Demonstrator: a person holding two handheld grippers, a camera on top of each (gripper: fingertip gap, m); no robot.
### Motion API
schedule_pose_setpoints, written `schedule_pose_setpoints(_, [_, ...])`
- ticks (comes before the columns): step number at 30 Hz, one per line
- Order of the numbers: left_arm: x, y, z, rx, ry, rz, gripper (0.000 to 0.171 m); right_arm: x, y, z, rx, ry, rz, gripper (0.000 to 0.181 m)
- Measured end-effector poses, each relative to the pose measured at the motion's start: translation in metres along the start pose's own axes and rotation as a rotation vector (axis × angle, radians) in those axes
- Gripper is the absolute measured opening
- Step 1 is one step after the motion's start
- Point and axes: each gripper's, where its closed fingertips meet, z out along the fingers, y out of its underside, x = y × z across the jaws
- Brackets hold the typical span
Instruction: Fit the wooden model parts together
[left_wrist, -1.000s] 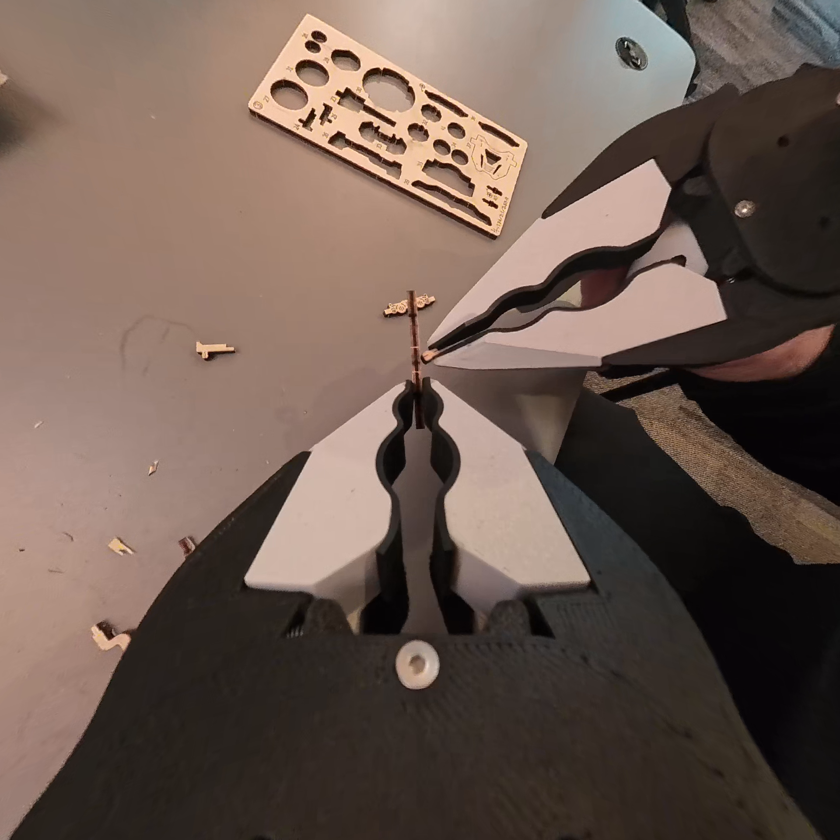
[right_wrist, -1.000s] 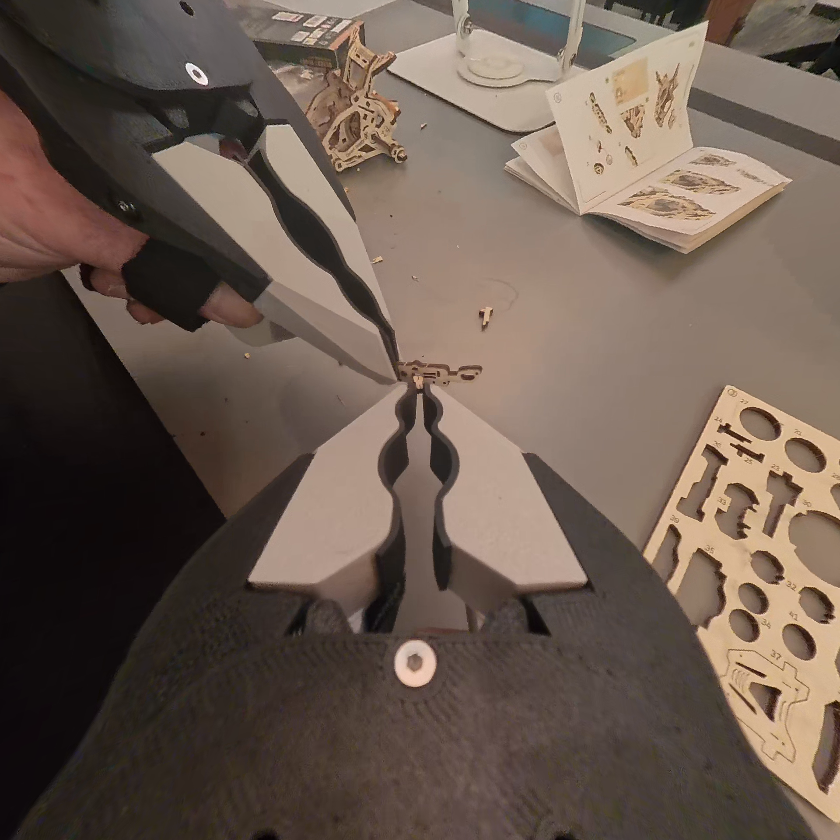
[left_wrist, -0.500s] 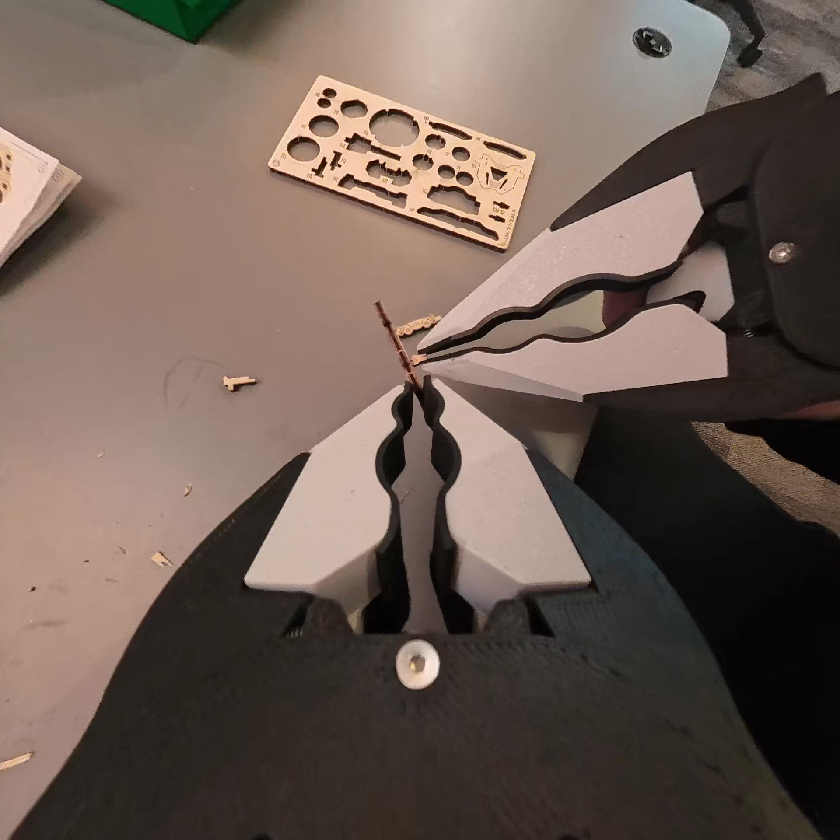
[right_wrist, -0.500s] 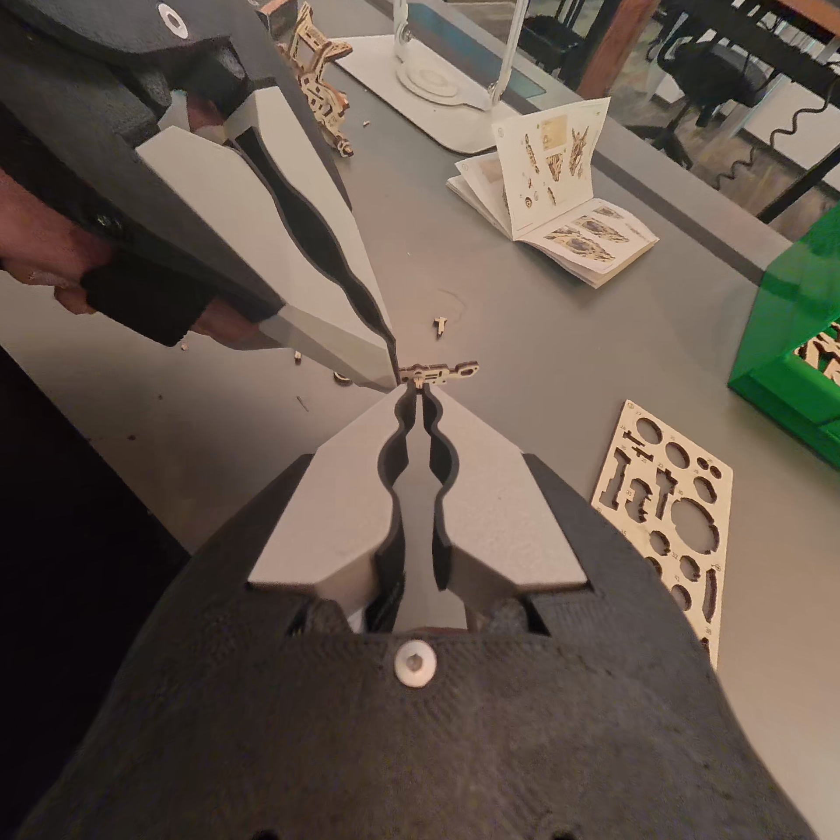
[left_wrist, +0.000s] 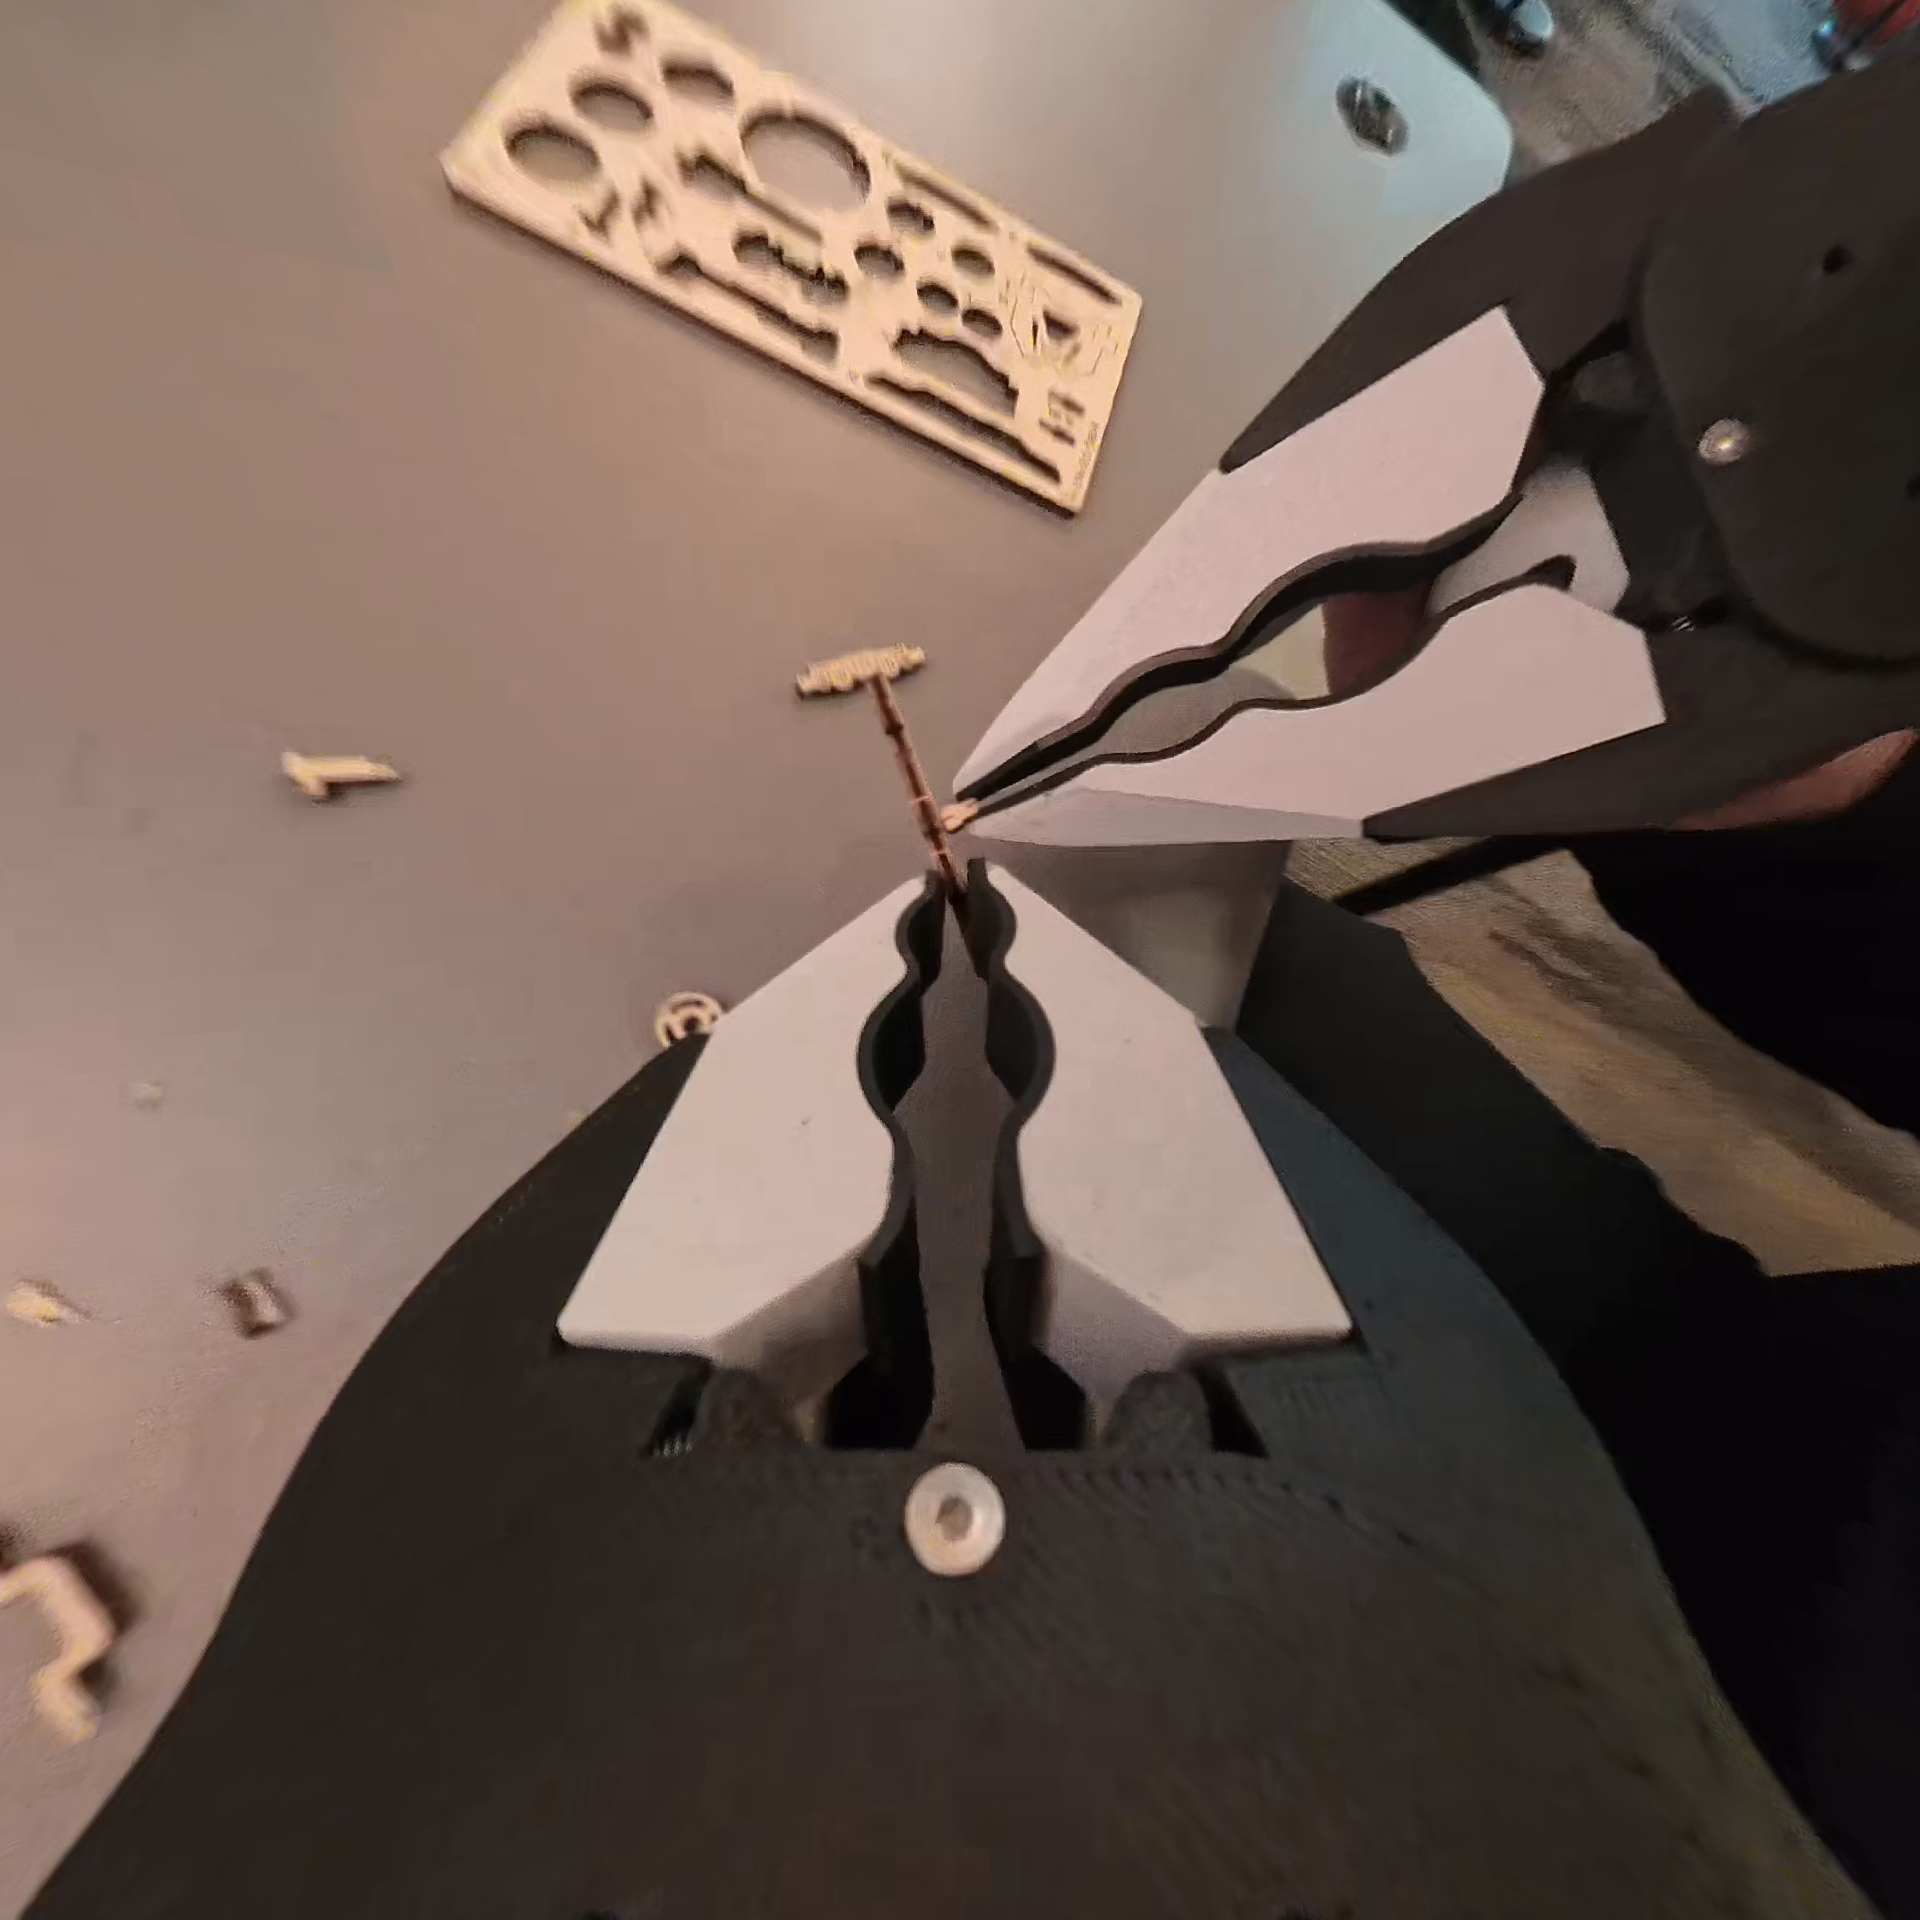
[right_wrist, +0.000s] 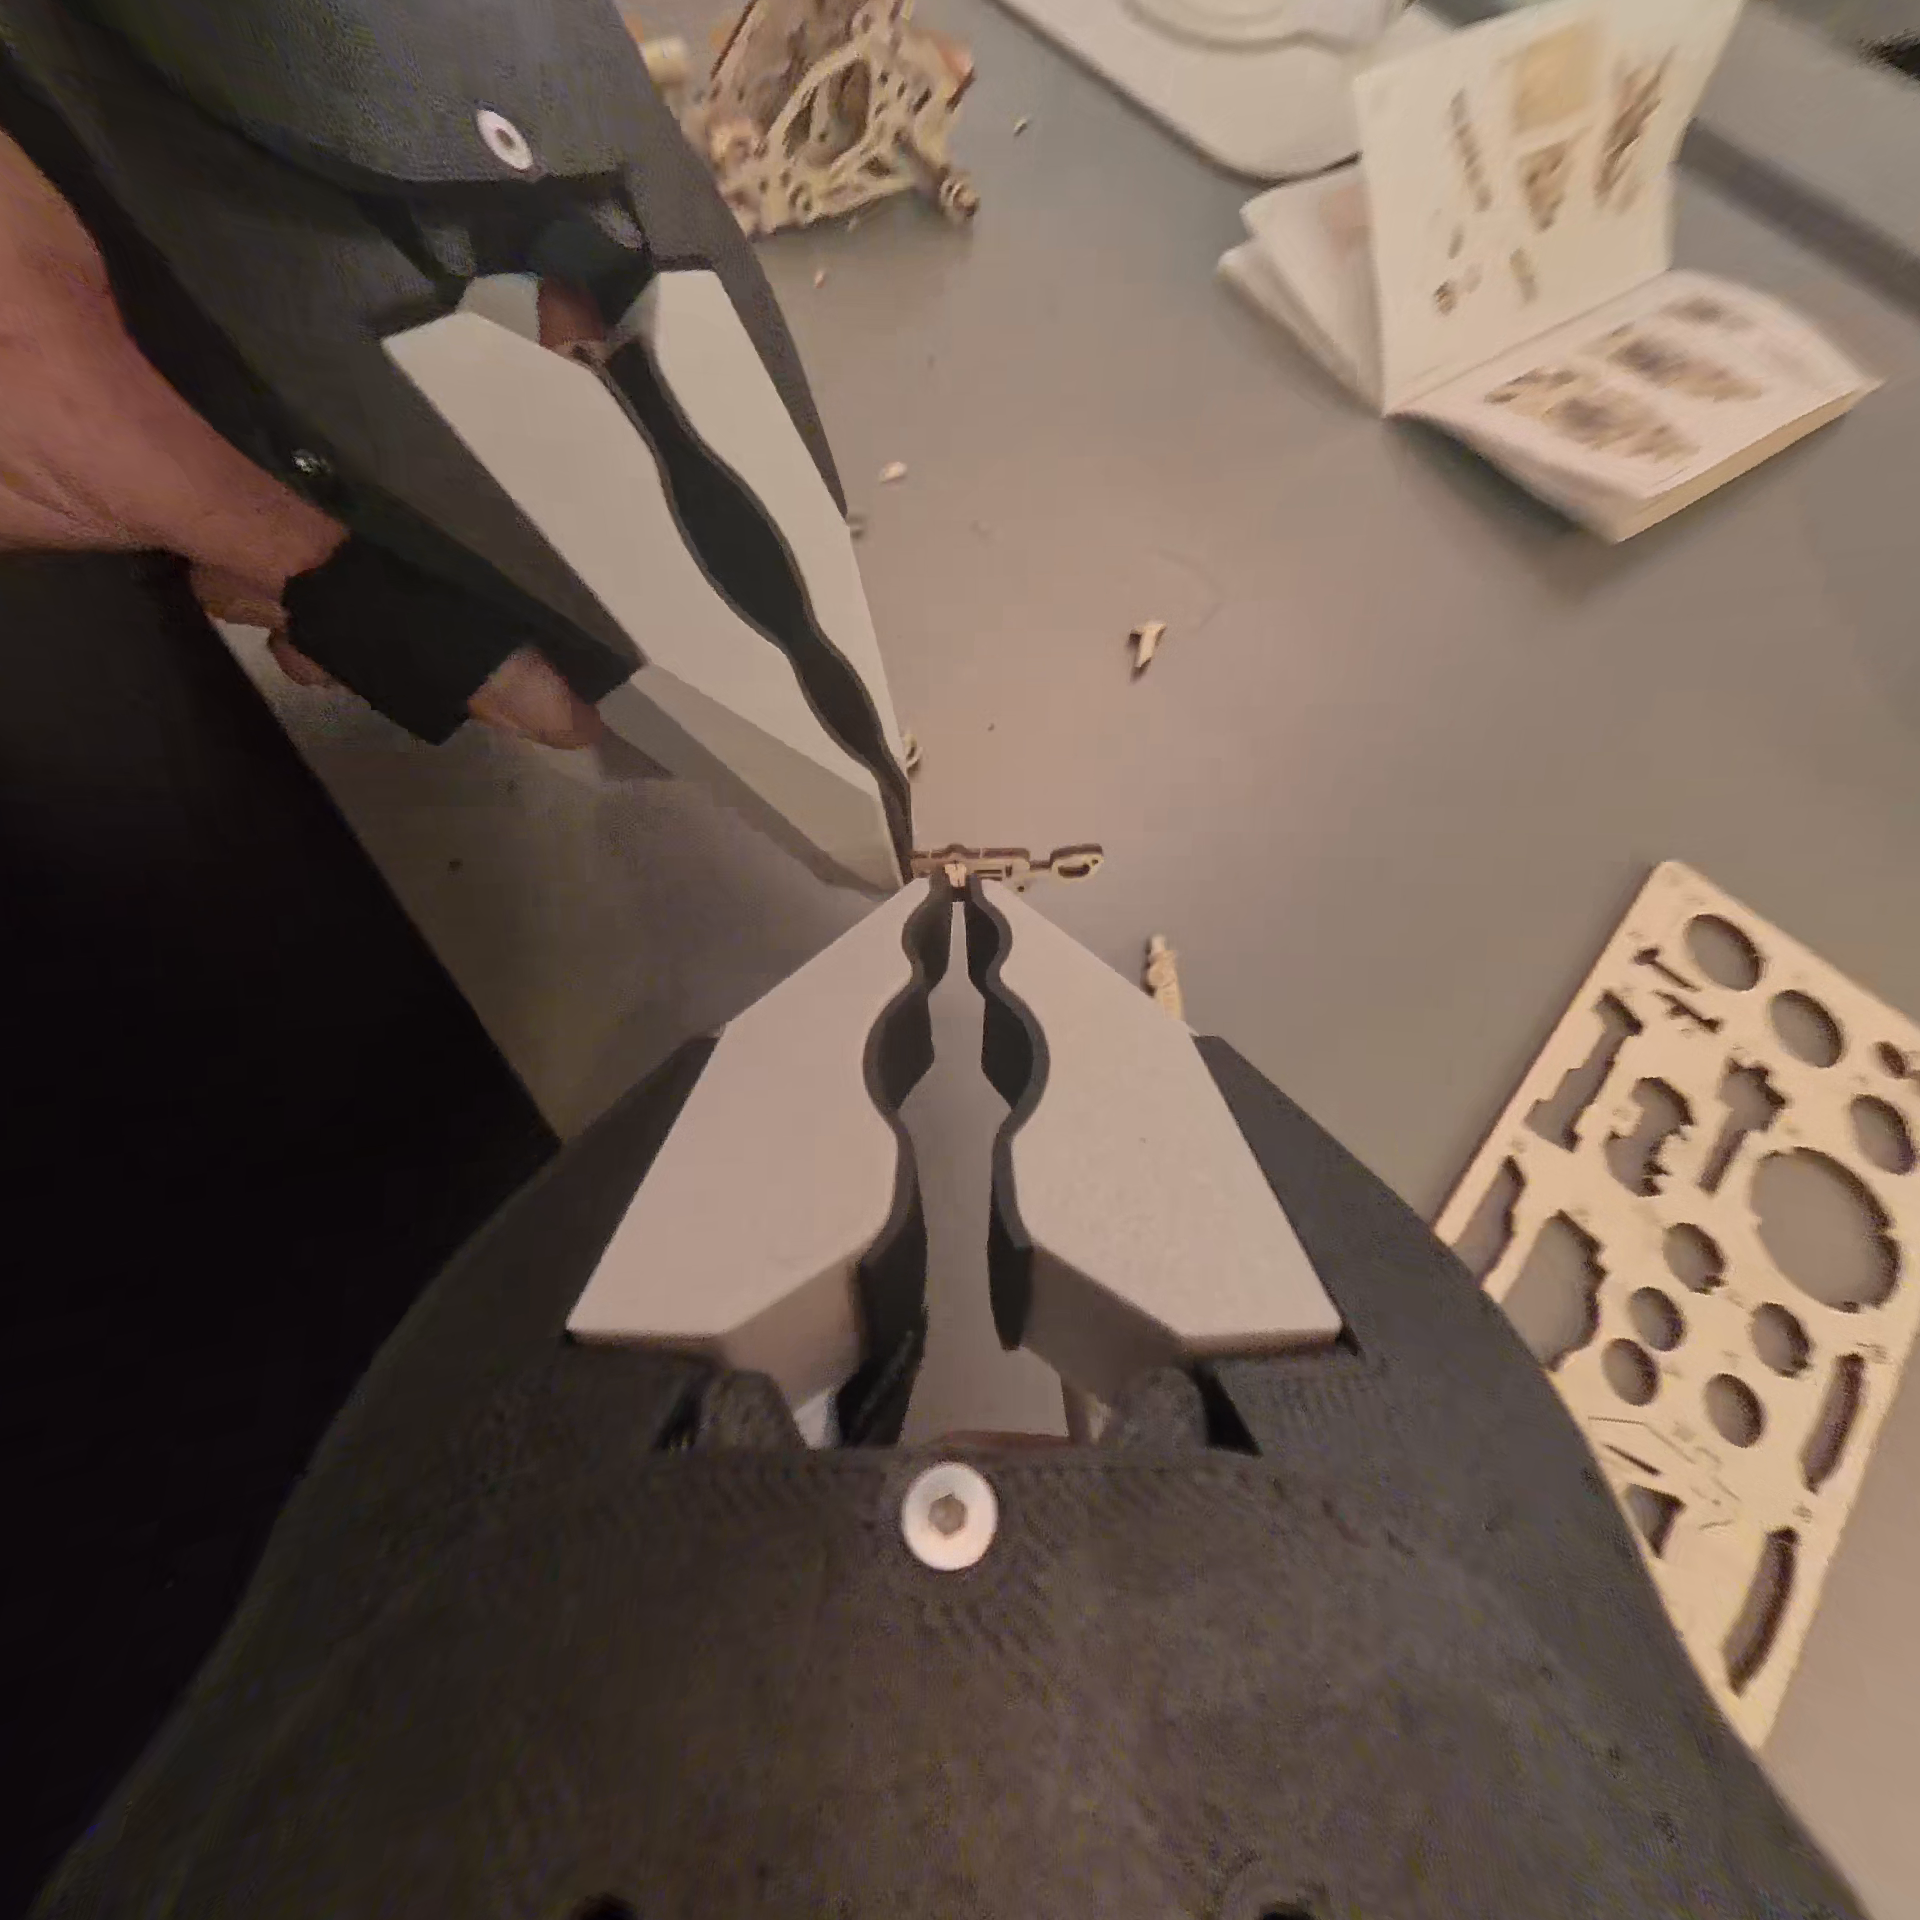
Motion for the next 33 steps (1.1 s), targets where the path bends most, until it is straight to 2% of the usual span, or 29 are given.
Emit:
schedule_pose_setpoints(5, [0.001,0.026,0.014,-0.083,0.04,-0.128,0.002,-0.013,0.027,0.012,-0.141,-0.115,0.04,0.0])
schedule_pose_setpoints(10, [-0.002,0.027,0.011,-0.077,0.074,-0.176,0.003,-0.014,0.029,0.015,-0.175,-0.143,0.058,0.0])
schedule_pose_setpoints(20, [0.001,0.029,0.003,-0.053,0.113,-0.183,0.018,-0.015,0.025,0.022,-0.246,-0.151,0.031,0.0])
schedule_pose_setpoints(29, [0.0,0.032,0.003,-0.081,0.152,-0.124,0.009,-0.015,0.024,0.031,-0.31,-0.163,0.007,0.0])
schedule_pose_setpoints(33, [-0.005,0.033,-0.003,-0.07,0.129,-0.107,0.018,-0.012,0.025,0.029,-0.316,-0.165,0.005,0.0])
